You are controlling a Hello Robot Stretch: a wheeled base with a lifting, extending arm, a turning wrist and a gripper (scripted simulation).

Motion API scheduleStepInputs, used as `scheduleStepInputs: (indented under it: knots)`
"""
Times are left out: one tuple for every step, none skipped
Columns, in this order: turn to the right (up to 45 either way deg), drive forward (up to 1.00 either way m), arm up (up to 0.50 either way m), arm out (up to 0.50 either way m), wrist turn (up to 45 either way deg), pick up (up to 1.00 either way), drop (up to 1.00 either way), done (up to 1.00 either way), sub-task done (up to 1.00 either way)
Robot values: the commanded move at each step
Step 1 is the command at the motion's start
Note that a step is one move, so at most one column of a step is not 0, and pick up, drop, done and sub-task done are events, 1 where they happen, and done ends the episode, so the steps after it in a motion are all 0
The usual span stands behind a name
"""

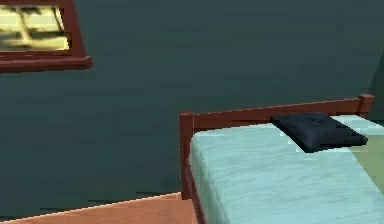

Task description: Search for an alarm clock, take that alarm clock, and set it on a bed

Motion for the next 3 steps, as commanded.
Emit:
scheduleStepInputs:
  knots:
    - [0.0, 0.00, 0.00, 0.00, 0.0, 0.00, 1.00, 0.00, 0.00]
    - [0.0, 0.00, 0.10, 0.00, 0.0, 0.00, 0.00, 0.00, 0.00]
    - [0.0, 0.00, 0.00, -0.08, 0.0, 0.00, 0.00, 0.00, 0.00]
